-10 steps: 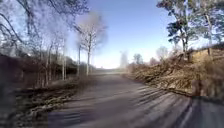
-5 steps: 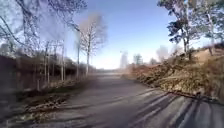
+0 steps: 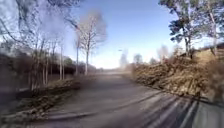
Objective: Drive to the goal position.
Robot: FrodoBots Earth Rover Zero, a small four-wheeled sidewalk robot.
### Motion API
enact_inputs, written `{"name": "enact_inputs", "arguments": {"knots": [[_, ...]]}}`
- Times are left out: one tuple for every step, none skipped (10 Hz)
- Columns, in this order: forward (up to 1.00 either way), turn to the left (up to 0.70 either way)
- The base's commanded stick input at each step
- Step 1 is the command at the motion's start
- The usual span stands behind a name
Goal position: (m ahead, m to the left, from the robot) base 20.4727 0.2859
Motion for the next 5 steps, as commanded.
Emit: {"name": "enact_inputs", "arguments": {"knots": [[1.00, 0.00], [1.00, 0.00], [1.00, 0.00], [1.00, 0.00], [1.00, 0.00]]}}
